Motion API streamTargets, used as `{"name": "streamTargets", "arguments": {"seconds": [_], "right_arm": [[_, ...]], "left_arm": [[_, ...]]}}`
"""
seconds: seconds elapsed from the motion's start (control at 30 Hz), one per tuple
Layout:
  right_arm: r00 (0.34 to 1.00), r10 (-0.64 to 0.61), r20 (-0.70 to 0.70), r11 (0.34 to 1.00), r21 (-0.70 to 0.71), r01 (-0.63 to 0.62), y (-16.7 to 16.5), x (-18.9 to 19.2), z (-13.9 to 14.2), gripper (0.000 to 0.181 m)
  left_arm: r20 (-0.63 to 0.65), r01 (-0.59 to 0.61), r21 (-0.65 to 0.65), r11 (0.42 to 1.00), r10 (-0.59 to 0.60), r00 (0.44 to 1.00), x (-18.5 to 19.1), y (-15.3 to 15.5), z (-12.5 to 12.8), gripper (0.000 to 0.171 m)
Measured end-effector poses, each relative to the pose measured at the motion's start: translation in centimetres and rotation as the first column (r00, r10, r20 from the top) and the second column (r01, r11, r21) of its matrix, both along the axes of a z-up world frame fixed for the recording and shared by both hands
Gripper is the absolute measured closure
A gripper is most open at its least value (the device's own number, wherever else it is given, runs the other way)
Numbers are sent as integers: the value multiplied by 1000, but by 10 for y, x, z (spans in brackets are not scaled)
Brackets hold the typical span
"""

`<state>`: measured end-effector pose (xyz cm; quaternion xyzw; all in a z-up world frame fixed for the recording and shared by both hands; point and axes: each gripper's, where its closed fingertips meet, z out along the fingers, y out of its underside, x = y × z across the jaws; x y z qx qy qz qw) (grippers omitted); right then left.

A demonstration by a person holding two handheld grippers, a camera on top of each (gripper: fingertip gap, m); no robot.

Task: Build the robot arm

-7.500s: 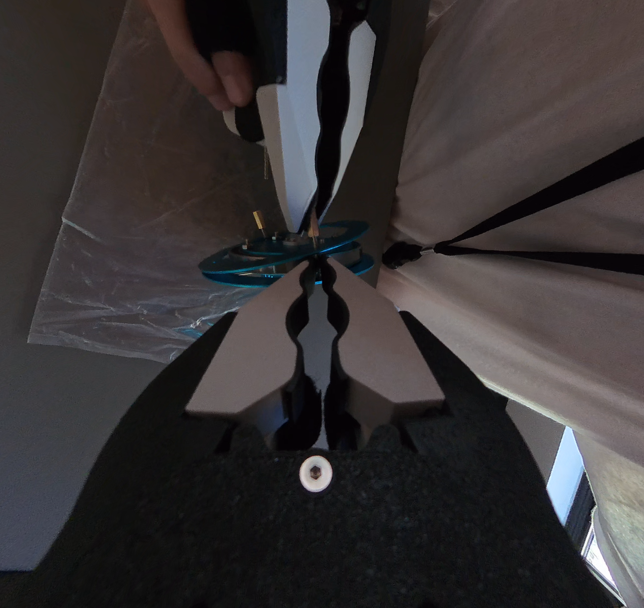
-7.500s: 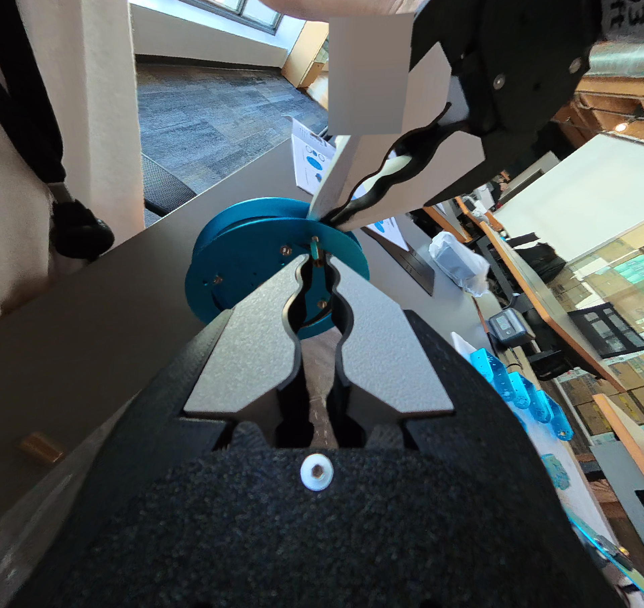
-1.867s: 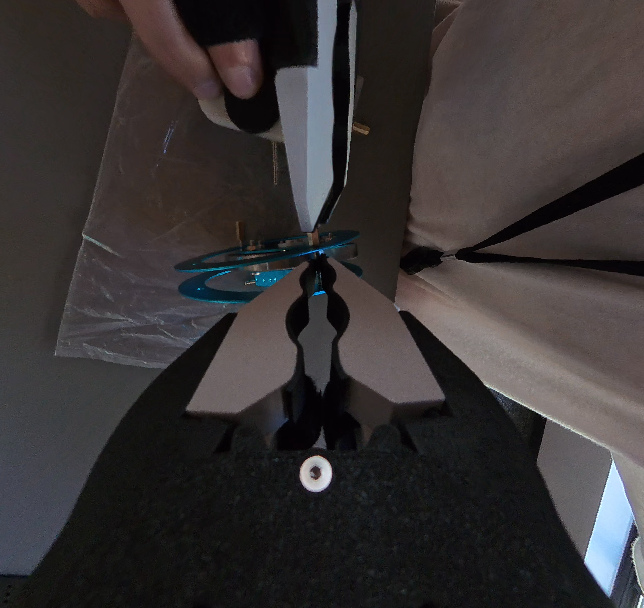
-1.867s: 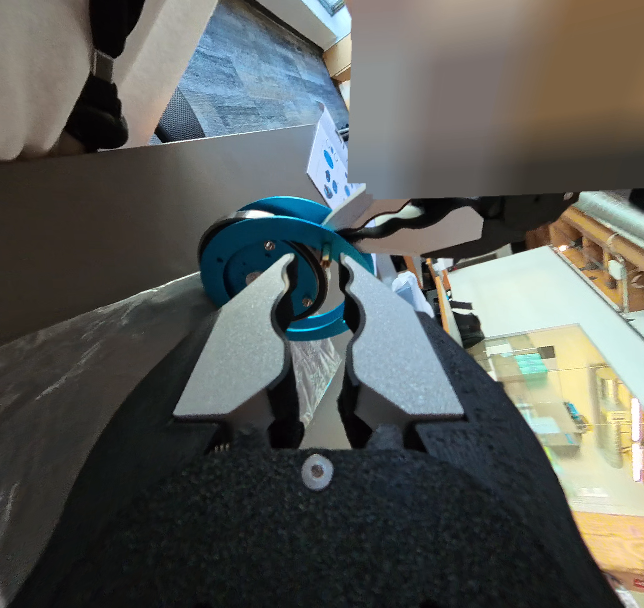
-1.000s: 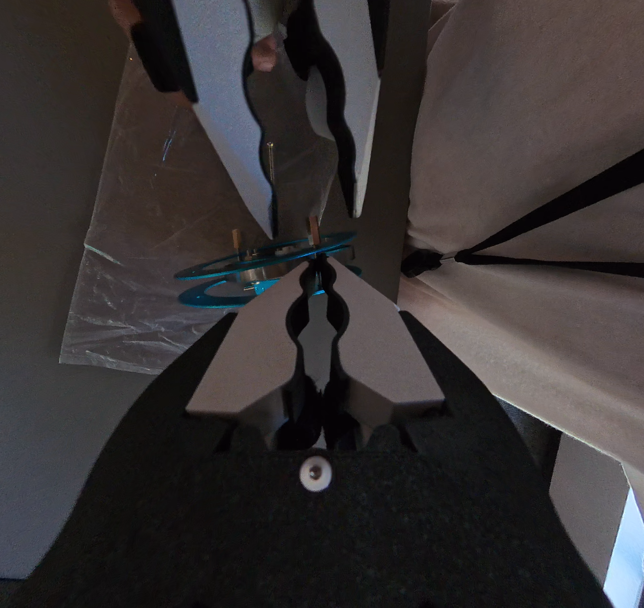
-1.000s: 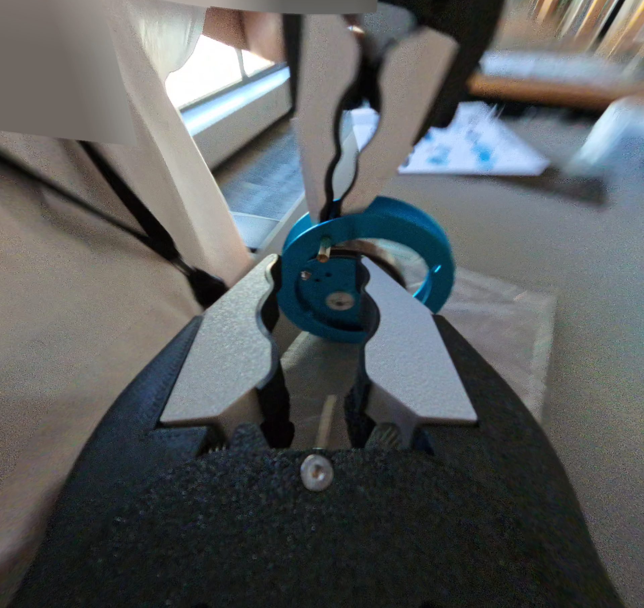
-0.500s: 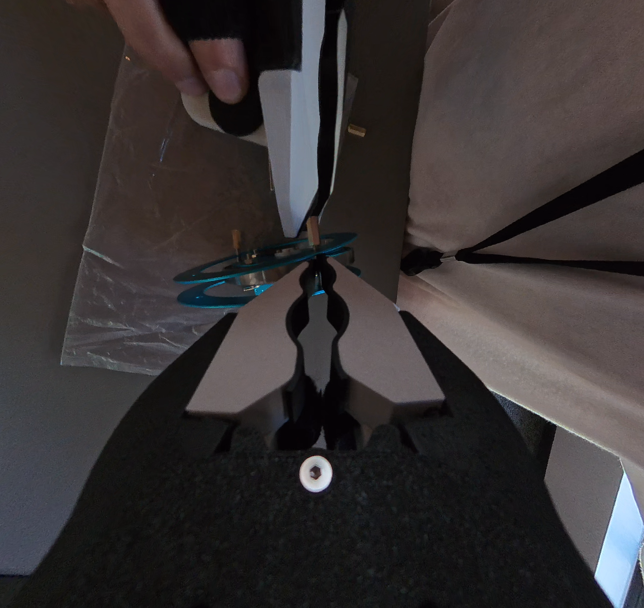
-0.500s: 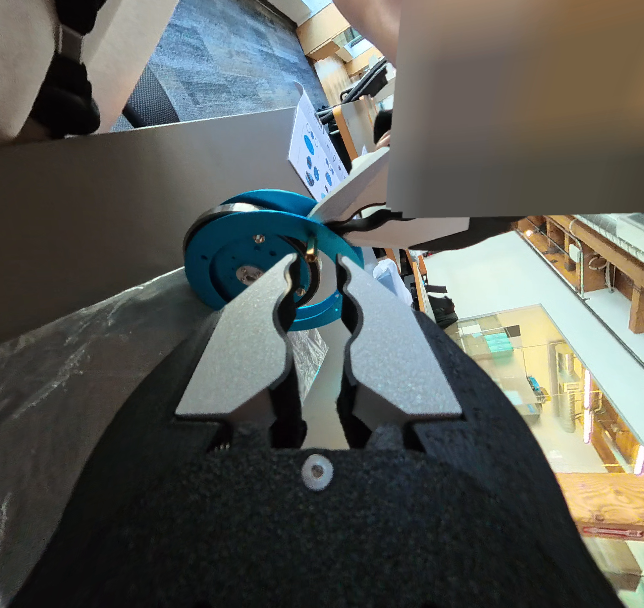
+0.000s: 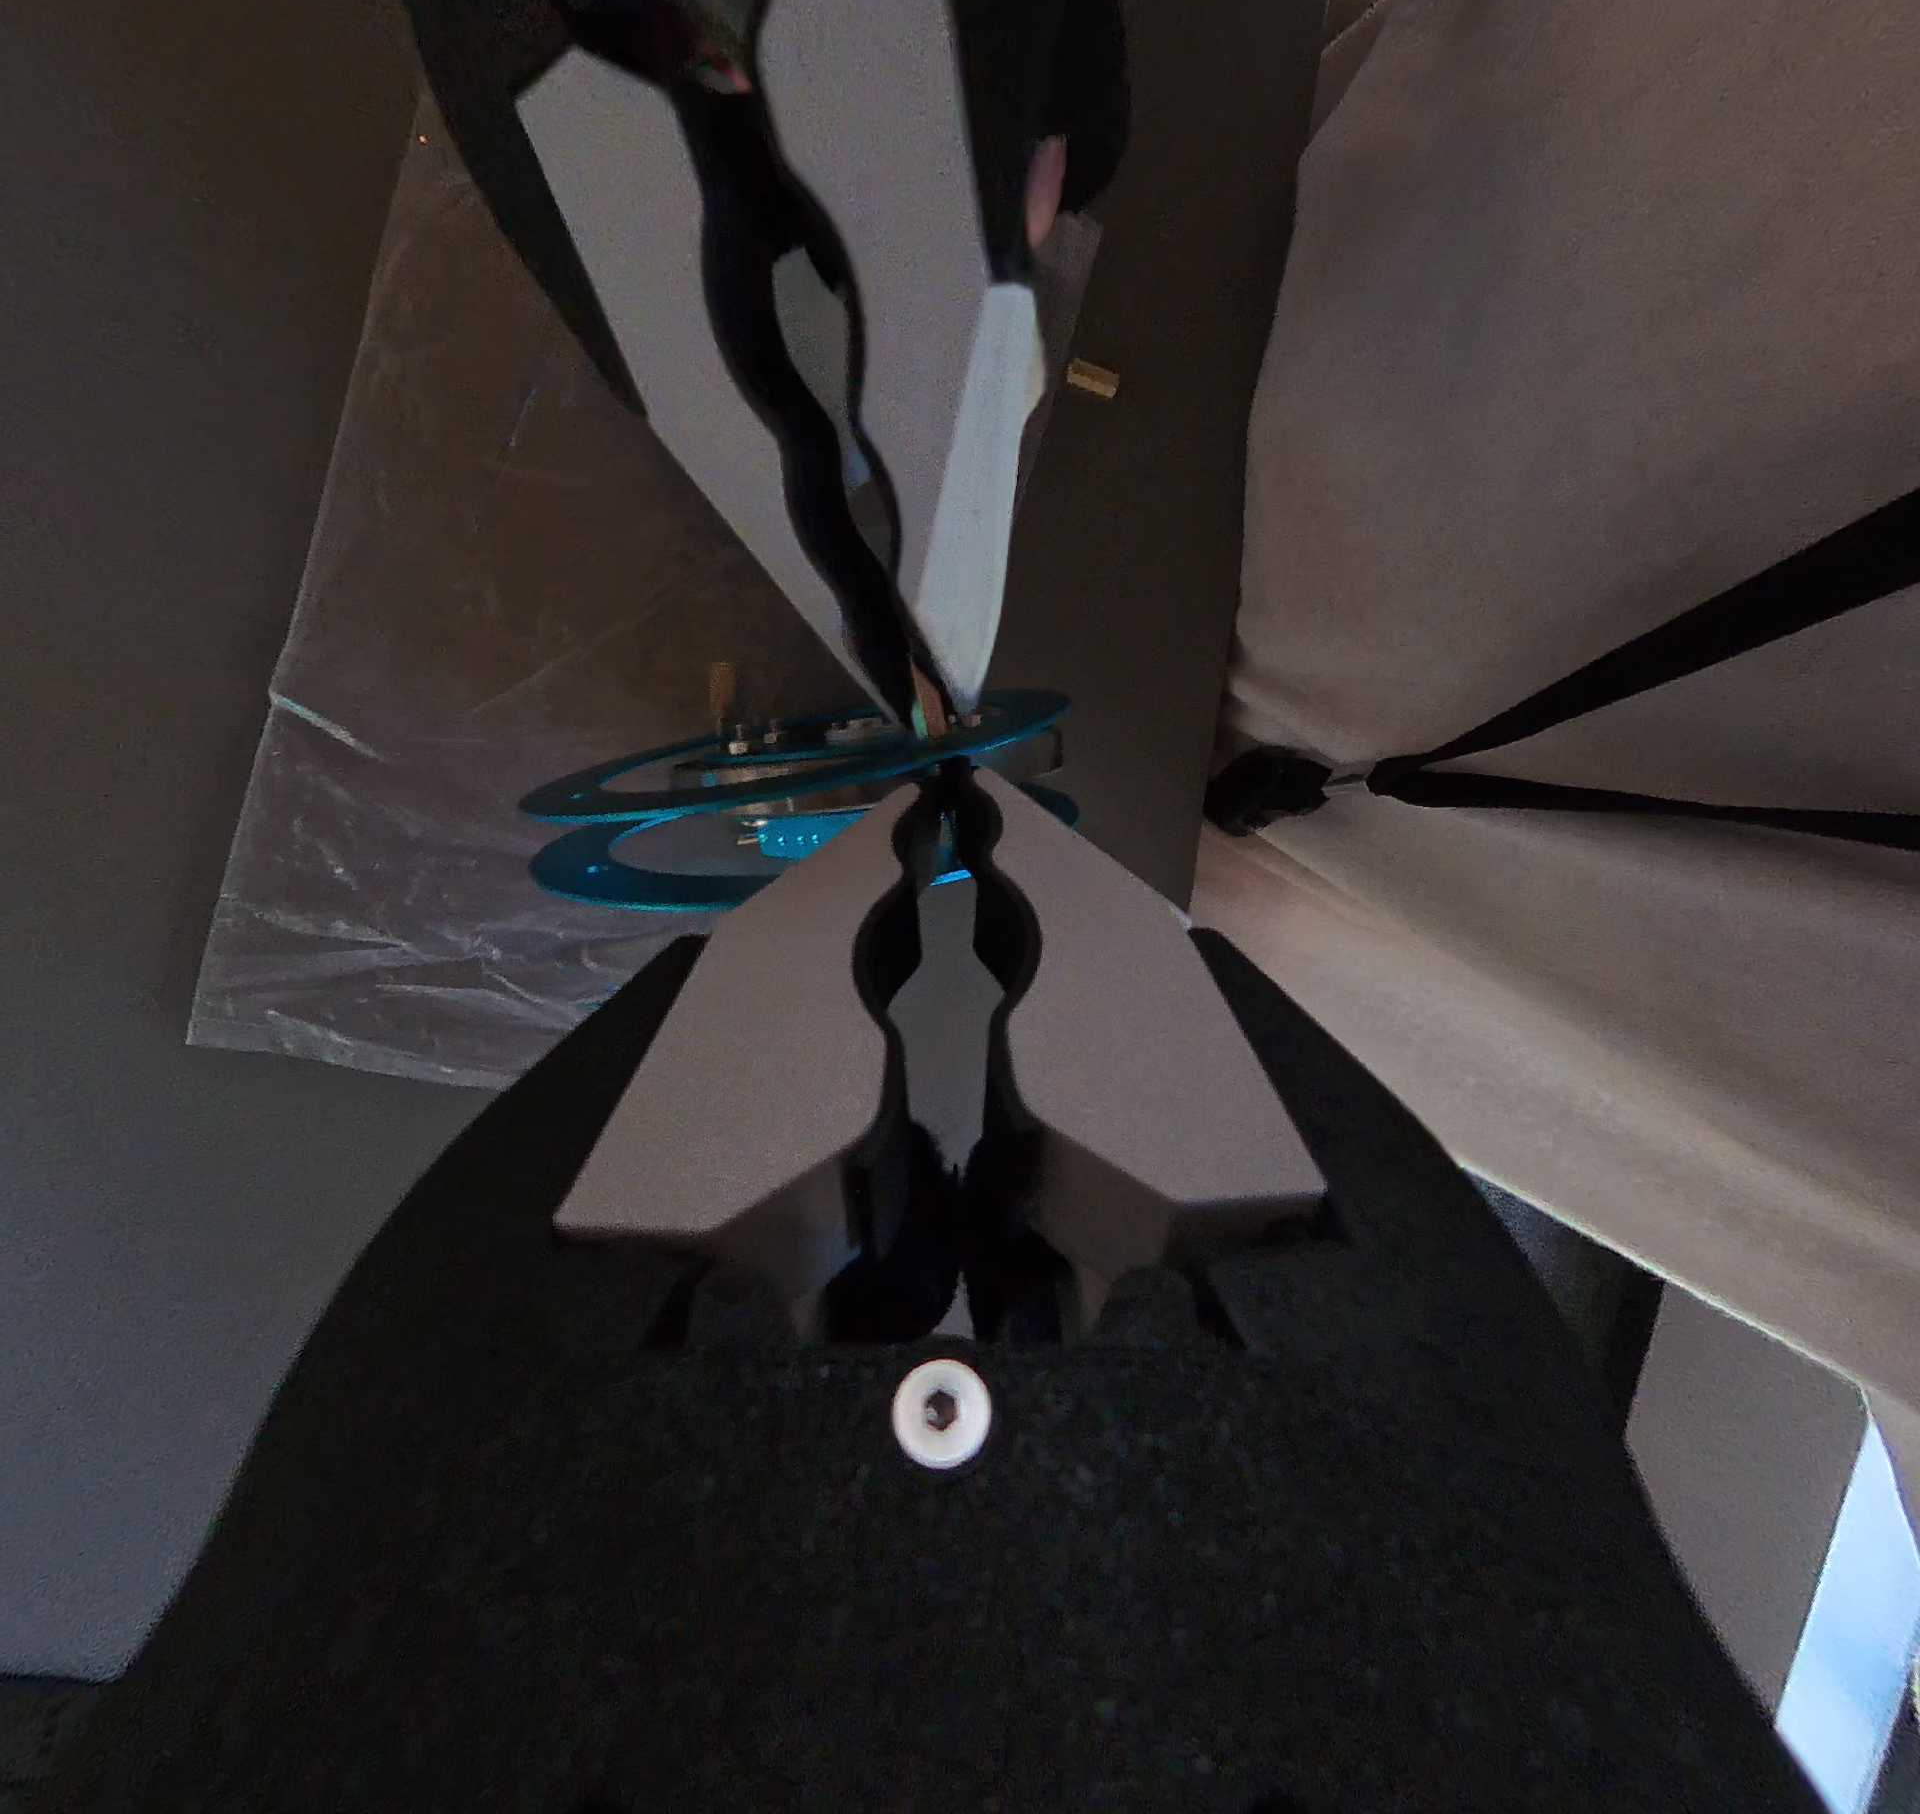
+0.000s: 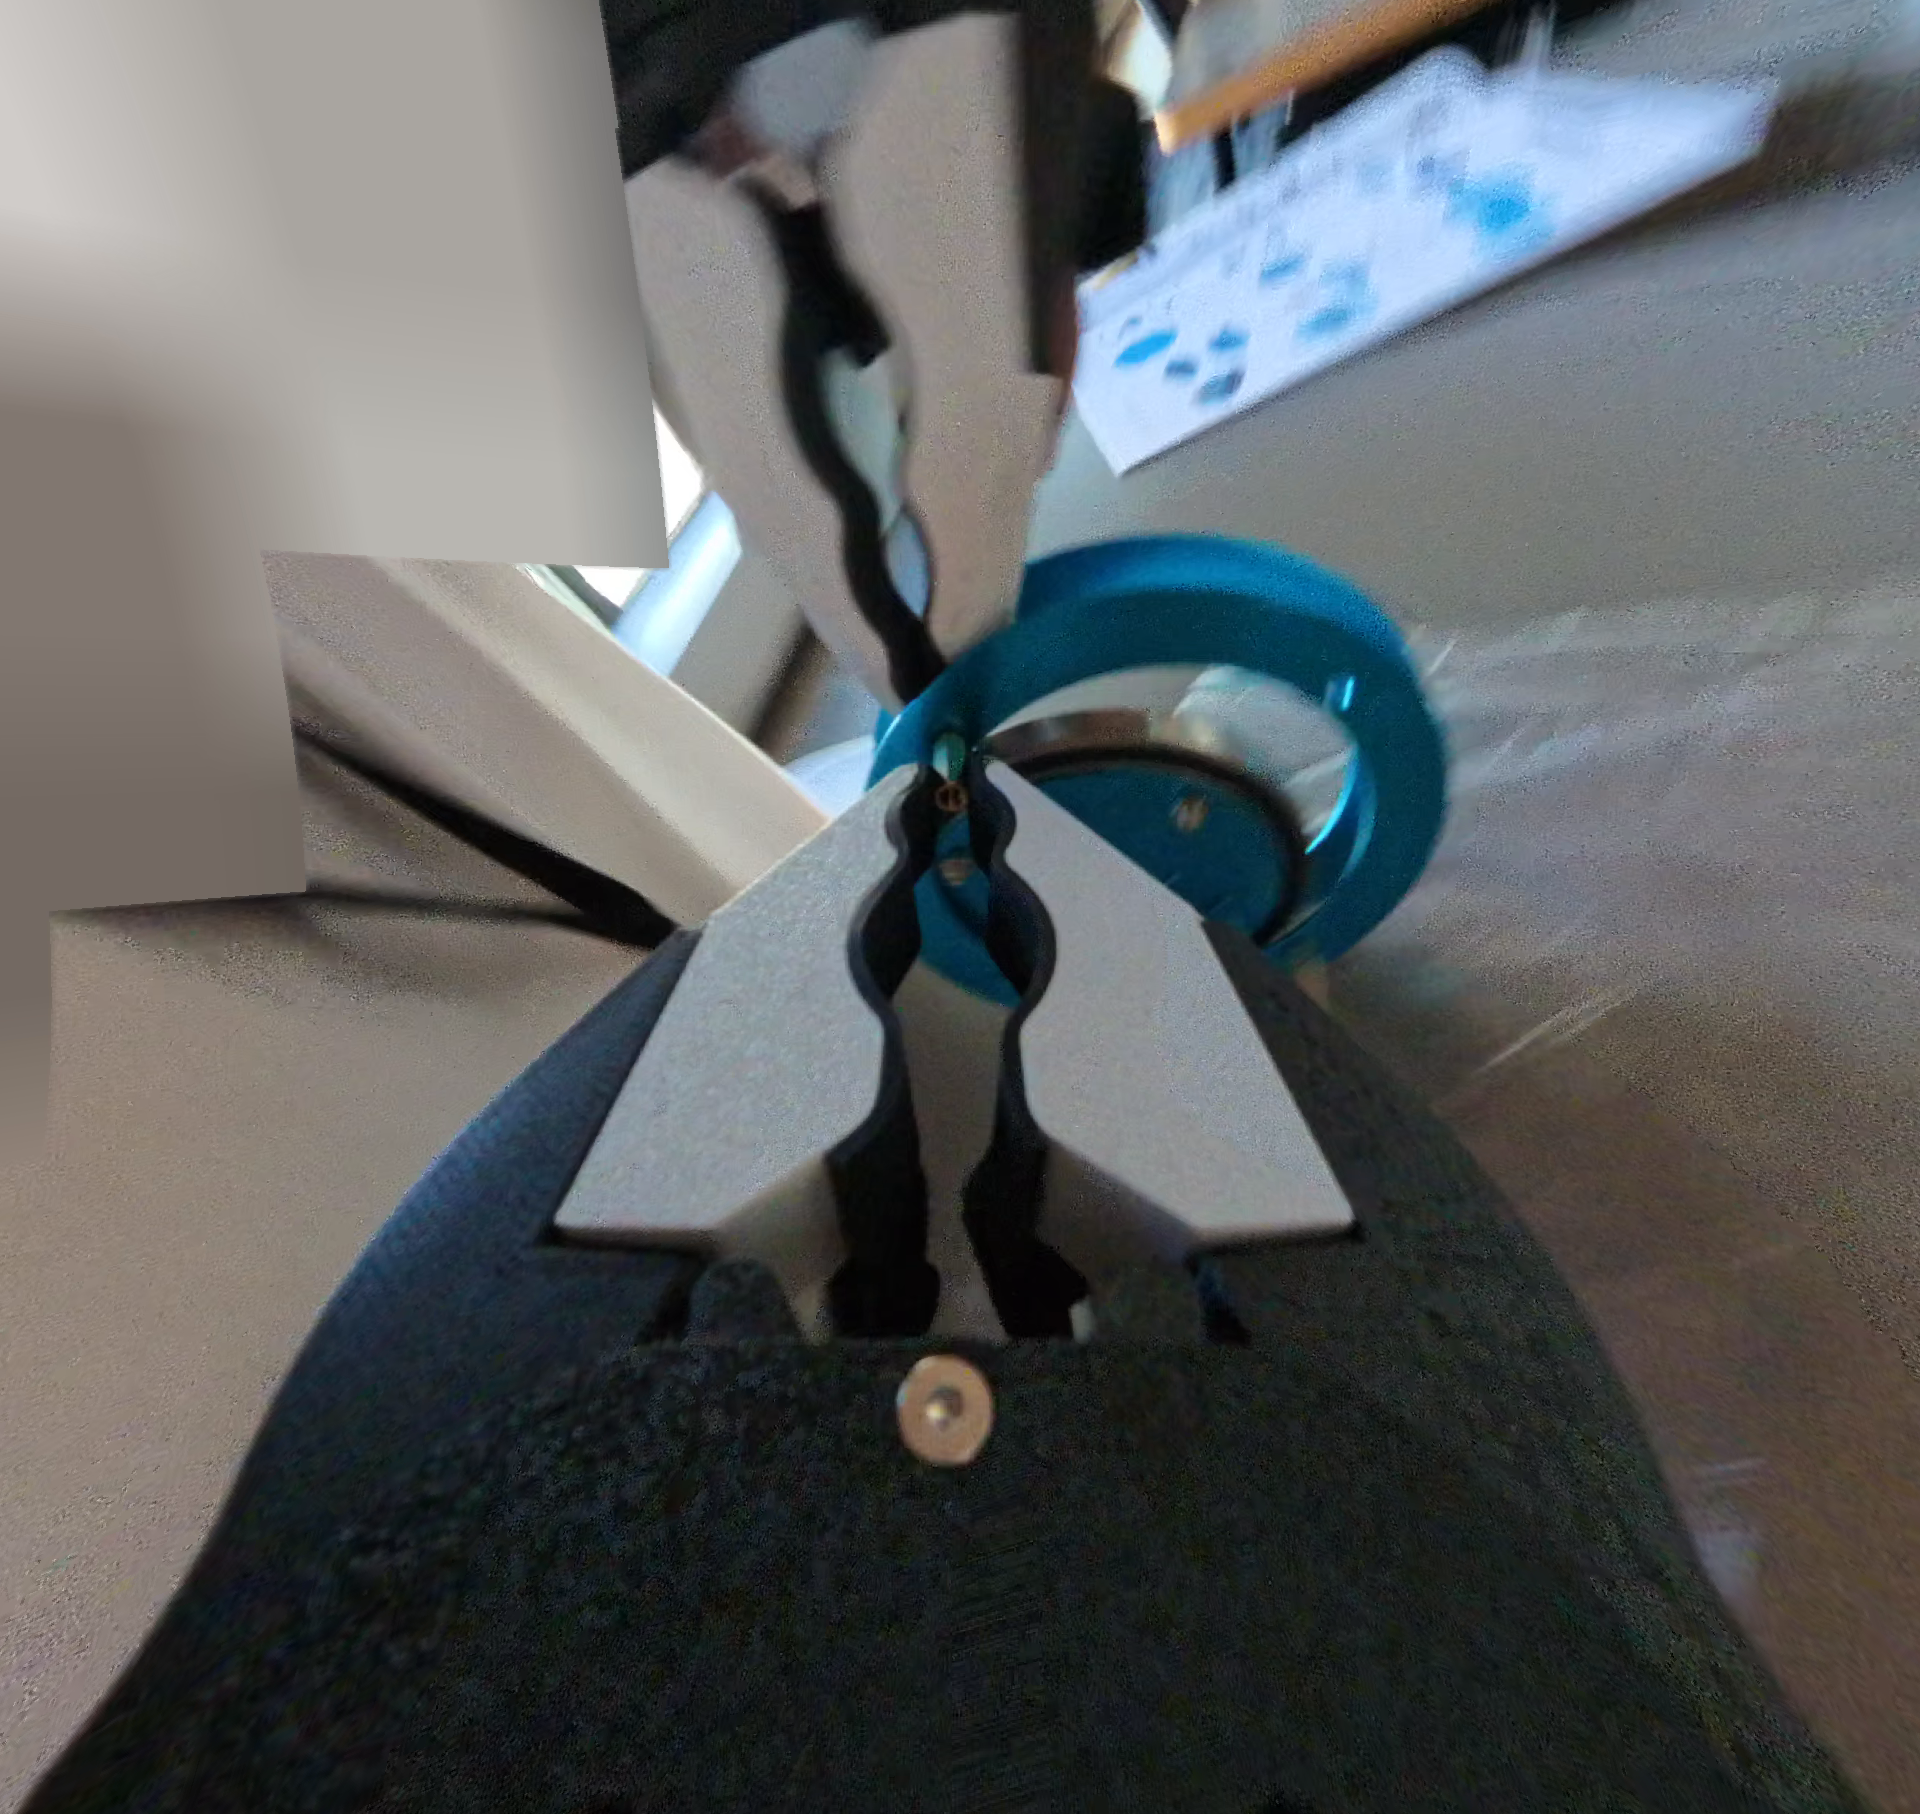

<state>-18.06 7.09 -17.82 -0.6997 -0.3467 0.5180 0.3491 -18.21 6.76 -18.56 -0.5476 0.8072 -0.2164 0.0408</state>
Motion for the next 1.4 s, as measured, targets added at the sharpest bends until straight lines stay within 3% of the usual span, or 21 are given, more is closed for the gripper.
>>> {"name": "streamTargets", "arguments": {"seconds": [0.07, 0.1, 0.17, 0.2, 0.27, 0.33, 0.4, 0.47, 0.53, 0.57, 0.67, 0.87, 1.07, 1.1, 1.13, 1.2, 1.27, 1.3, 1.33, 1.4], "right_arm": [[996, -24, -83, 930, -368, -9, -6, 0, 1, 177], [994, -33, -102, 896, -444, -16, -8, 0, 1, 177], [995, -61, -78, 905, -425, 22, -9, 0, 1, 177], [997, -62, -54, 936, -349, 39, -9, 0, 2, 177], [999, -51, 2, 997, -65, 51, -9, 2, 3, 171], [998, -14, 64, 961, 276, -4, -12, 1, 3, 151], [981, -45, 190, 798, 598, -79, -11, 5, -5, 140], [963, -136, 231, 557, 822, -119, -10, 9, -3, 147], [941, -191, 280, 330, 921, -207, -13, 10, -3, 156], [924, -209, 320, 265, 928, -261, -12, 10, -6, 154], [907, -239, 348, 110, 937, -330, -11, 10, -1, 157], [893, -232, 387, 32, 920, -390, -6, 9, 4, 173], [895, -209, 394, 97, 919, -382, -5, 7, 1, 177], [896, -192, 399, 161, 914, -373, -5, 7, 1, 177], [901, -162, 402, 271, 896, -352, -3, 8, 0, 177], [928, -71, 366, 573, 777, -263, 0, 8, -1, 178], [966, -7, 258, 825, 548, -140, 1, 9, -3, 178], [983, 14, 185, 933, 351, -79, -1, 7, -4, 178], [993, 32, 115, 991, 129, -47, -5, 5, -4, 178], [999, 35, 1, 971, -236, -34, -13, 5, -4, 177]], "left_arm": [[3, 1, -25, 1000, -1, 1000, 0, -4, -1, 170], [4, 5, -29, 1000, -5, 1000, 0, -6, -1, 170], [10, 9, -21, 1000, -9, 1000, 0, -6, -1, 170], [15, 9, -25, 1000, -9, 1000, 0, -7, 0, 170], [14, 12, -30, 999, -11, 1000, 0, -8, 0, 170], [11, 17, -23, 1000, -16, 1000, 0, -8, -1, 170], [8, 19, -24, 1000, -18, 1000, 0, -8, -1, 170], [5, 23, -23, 999, -23, 1000, 1, -8, -1, 169], [0, 26, -23, 999, -26, 1000, 1, -8, -1, 170], [-4, 30, -23, 999, -30, 1000, 0, -9, -1, 170], [-12, 35, -19, 999, -35, 999, 1, -9, -2, 170], [-13, 32, -18, 999, -32, 999, 3, -9, -1, 170], [-14, 26, -24, 999, -27, 1000, 3, -9, -1, 170], [-13, 27, -24, 999, -27, 1000, 3, -9, -1, 170], [-10, 25, -17, 1000, -25, 1000, 3, -8, -1, 170], [-4, 17, 0, 1000, -17, 1000, 4, -5, -1, 170], [-1, 11, 9, 1000, -11, 1000, 4, -2, -1, 170], [-6, 18, 7, 1000, -18, 1000, 3, -3, -1, 170], [-9, 28, 0, 1000, -28, 1000, 2, -6, -1, 170], [-6, 39, -16, 999, -39, 999, 2, -11, -2, 170]]}}
